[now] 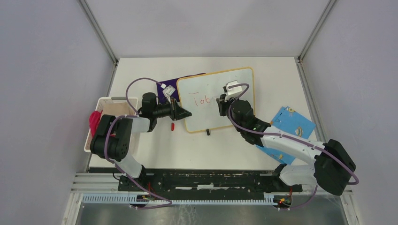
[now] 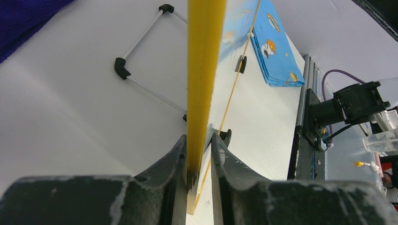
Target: Write a sentence on the whiteboard
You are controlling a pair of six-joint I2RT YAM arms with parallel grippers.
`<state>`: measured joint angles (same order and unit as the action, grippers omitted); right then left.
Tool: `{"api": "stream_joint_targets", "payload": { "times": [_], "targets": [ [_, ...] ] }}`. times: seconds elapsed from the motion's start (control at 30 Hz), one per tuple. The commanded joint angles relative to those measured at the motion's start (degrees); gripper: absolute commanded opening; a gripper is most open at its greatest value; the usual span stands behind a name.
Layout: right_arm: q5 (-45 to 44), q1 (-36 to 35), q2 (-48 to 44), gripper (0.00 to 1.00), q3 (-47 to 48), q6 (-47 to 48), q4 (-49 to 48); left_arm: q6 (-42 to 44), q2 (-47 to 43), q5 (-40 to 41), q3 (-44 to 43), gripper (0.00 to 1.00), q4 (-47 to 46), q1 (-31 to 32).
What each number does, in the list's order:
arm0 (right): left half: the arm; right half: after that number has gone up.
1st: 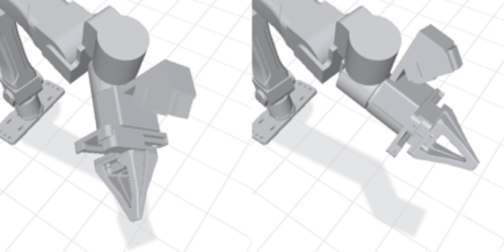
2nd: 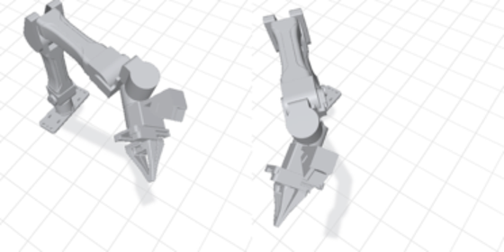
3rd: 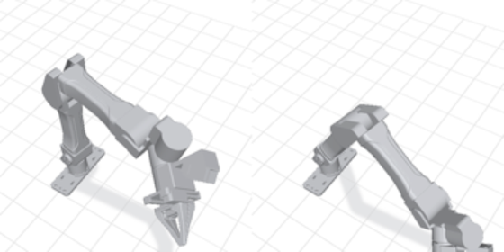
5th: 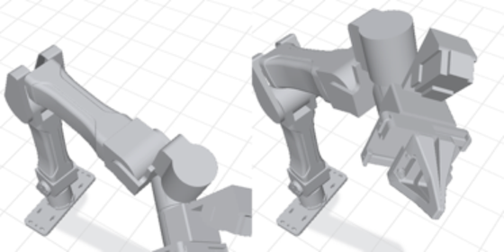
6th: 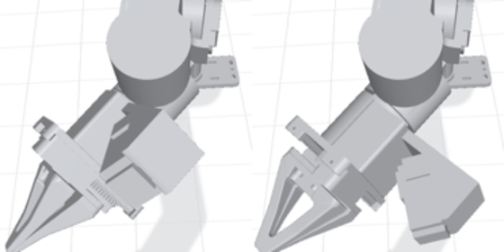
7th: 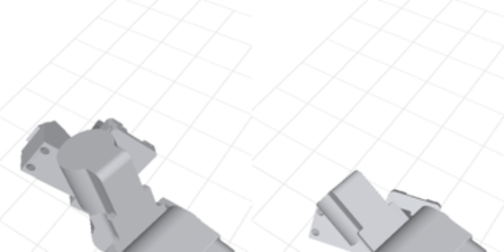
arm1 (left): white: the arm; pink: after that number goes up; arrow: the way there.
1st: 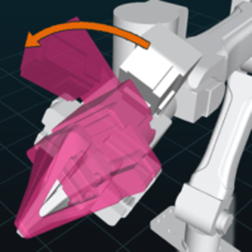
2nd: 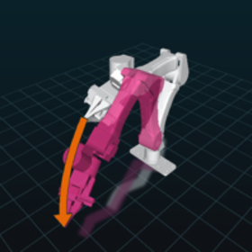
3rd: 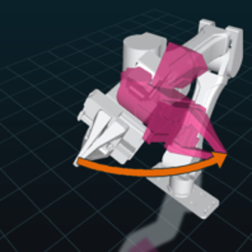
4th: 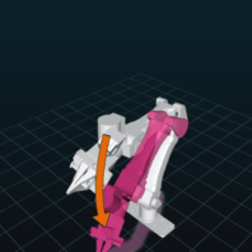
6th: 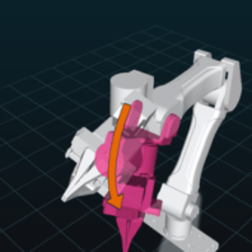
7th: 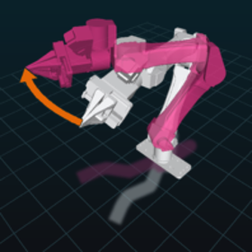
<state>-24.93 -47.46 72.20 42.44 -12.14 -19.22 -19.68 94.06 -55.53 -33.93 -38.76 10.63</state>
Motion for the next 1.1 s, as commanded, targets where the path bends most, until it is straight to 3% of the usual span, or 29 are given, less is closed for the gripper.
{"api": "stream_joint_targets", "payload": {
  "times": [0.0, 0.43, 1.07],
  "targets": [
    [-0.25, 0.27, 0.74, 0.0, 2.65, 0.51, -2.18, 5.22, 0.42, 7.19, -0.43, 0.02, 4.49, 0.0],
    [2.34, 0.28, -0.48, 0.0, -1.26, -0.22, -1.95, 5.53, 0.42, 7.37, -0.52, 0.02, 4.9, 0.0],
    [-1.74, 0.36, -2.51, 0.0, -1.61, 0.92, -0.91, 6.01, 0.33, 7.63, -0.66, 0.02, 5.67, 0.27]
  ]
}}
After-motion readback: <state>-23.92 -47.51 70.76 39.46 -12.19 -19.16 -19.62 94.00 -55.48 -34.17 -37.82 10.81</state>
